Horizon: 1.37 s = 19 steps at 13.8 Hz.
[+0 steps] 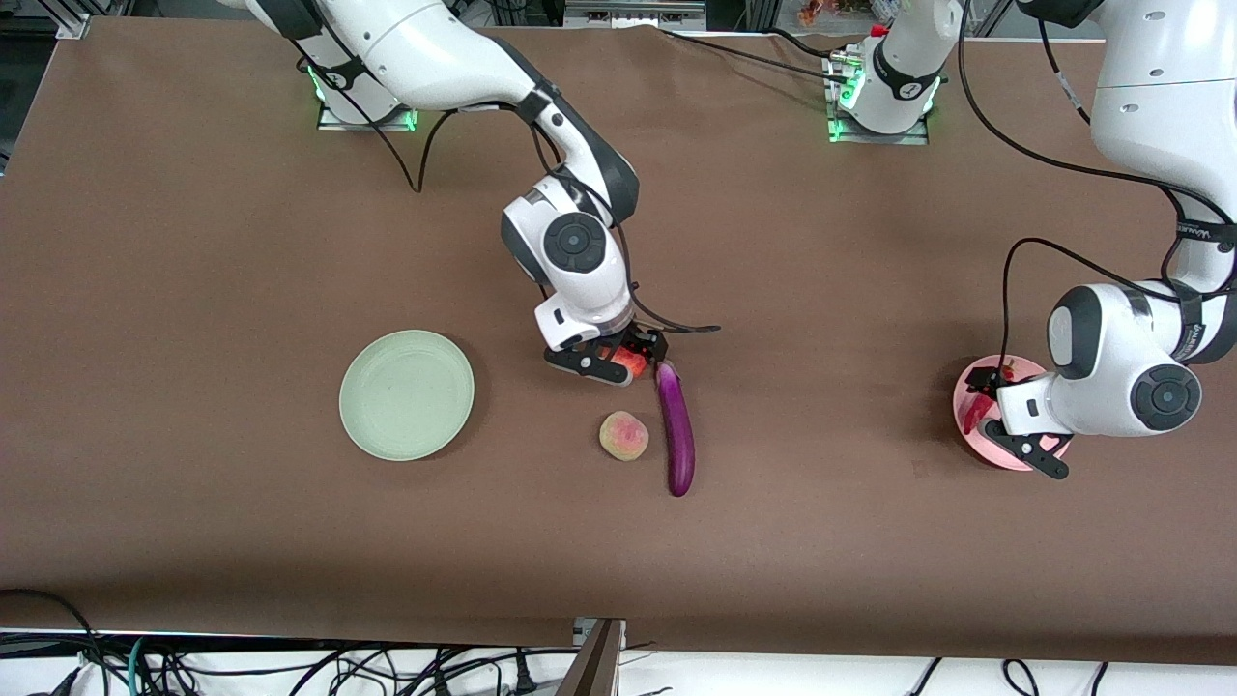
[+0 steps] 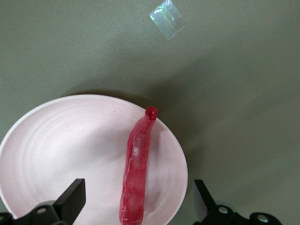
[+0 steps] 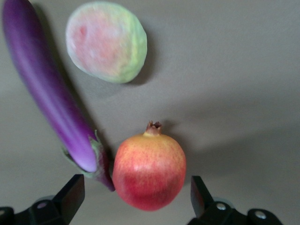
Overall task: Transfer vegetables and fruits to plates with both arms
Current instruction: 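Close the right gripper on the red pomegranate, then carry the pomegranate to the green plate while the left gripper reaches the eggplant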
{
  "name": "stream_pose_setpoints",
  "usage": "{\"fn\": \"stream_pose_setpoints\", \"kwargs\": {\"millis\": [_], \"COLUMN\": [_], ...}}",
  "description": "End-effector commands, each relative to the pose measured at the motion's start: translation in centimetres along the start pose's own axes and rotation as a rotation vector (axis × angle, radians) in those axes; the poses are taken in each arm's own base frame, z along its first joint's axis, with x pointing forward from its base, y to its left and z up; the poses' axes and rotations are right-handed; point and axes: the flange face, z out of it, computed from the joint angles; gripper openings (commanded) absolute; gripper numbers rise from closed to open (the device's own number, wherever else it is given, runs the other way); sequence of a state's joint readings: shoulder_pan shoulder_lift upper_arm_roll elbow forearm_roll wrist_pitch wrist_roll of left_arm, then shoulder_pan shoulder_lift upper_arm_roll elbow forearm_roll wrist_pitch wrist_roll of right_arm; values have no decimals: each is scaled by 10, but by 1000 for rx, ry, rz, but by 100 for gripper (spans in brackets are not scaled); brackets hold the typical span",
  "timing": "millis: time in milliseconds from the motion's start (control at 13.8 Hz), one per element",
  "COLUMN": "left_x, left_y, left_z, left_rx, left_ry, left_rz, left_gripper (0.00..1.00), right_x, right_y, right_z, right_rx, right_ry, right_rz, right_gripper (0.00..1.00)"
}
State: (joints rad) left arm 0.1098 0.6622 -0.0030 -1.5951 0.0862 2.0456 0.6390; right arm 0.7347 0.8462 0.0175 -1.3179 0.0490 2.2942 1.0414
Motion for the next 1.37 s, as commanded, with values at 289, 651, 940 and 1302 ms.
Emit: {"fn": "stream_pose_setpoints", "kwargs": {"millis": [289,651,940,1302], "left_x": [2,14,43,81], "left_y": [-2,9,40,101], "left_z": [-3,-19,-42,-43], "left_rx": [-32,-39,-77,-243], "left_ry": [16,56,126,176], "left_rz": [9,3,-30,-214], "left_gripper": [100,100,100,100], "right_x": [1,5,34,96], "right_y": [0,3,15,79], "right_z": [27,30,-24,-96], "right_rx": [-15,-11,-43,-152], "right_ry": [25,29,0,-110], "right_rz": [7,-5,-10,-195], "right_gripper": [99,48,34,34]}}
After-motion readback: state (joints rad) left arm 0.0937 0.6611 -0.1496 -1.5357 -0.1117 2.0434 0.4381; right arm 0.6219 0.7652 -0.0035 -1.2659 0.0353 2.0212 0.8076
